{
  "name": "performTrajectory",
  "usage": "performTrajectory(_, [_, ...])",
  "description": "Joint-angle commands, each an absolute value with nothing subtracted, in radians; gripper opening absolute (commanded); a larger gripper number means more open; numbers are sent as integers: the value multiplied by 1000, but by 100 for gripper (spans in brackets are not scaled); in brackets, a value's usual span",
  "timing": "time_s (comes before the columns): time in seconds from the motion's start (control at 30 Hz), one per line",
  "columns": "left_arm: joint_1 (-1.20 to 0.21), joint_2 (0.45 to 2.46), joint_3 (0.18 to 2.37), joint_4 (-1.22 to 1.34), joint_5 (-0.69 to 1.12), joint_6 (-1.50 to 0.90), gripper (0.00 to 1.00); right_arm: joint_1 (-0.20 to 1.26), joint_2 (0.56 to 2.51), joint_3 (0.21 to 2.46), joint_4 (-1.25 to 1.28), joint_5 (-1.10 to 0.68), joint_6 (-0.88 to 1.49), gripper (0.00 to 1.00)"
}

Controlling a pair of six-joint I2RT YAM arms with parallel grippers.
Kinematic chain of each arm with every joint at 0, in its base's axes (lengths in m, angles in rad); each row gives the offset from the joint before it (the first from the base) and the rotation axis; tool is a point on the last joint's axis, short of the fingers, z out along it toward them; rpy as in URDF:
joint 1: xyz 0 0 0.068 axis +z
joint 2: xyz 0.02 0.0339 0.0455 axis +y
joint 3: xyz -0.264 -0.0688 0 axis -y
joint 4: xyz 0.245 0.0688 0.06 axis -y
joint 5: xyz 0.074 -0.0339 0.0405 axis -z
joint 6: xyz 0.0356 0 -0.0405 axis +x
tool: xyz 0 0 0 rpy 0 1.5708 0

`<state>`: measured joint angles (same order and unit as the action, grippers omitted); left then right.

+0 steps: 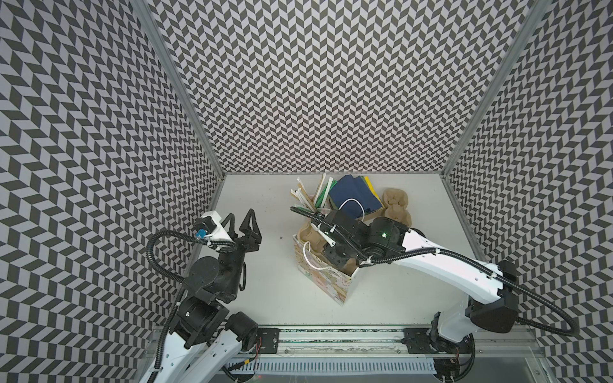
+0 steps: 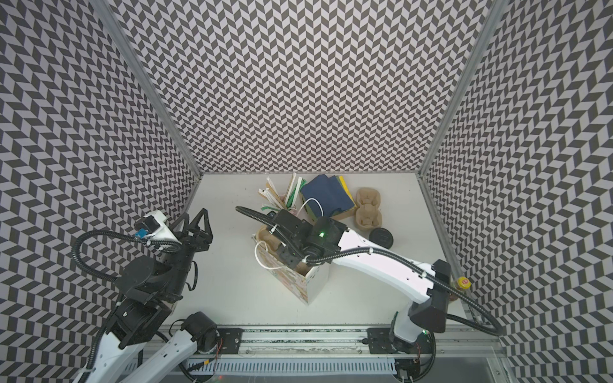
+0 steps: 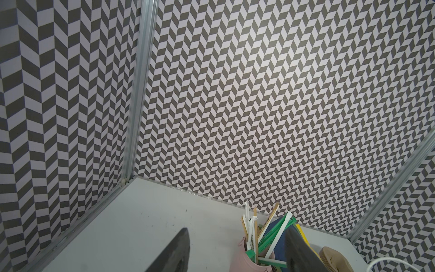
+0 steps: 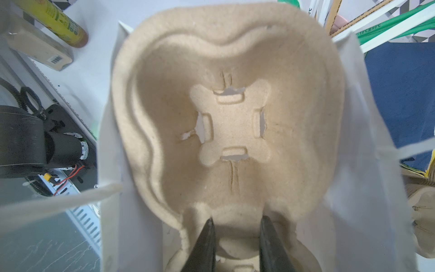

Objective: Pack a coffee takeout order
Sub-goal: Place the cup tray in the takeout bag.

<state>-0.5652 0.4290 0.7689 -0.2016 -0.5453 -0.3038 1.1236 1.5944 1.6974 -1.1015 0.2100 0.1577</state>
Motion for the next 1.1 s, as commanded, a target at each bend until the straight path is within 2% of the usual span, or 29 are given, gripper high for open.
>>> performTrajectory(0.0, [-568,423,762,-178,-563,-294,64,1129,1548,1658,-1106,234,151,0])
performTrajectory(0.27, [-568,432,767,-176,-558,-294,64,1129,1526,1548,-1061,285,170,0])
performTrajectory(0.47, [-568,433,766,-178,-558,-293,64,1129,1549,1554,-1064,296,173,0])
performTrajectory(0.6, [-568,437,765,-176,-557,-293,64,1131,1581,1624,-1088,239,163,0])
performTrajectory(0.73, [-568,441,767,-176,-555,-293,64,1129,1576,1538,-1070,320,182,0])
performTrajectory(0.9, [-568,438,764,-173,-558,-293,64,1129,1577,1516,-1077,294,198,0])
performTrajectory(1.07, [-568,448,765,-170,-554,-293,64,1129,1598,1585,-1088,225,187,0])
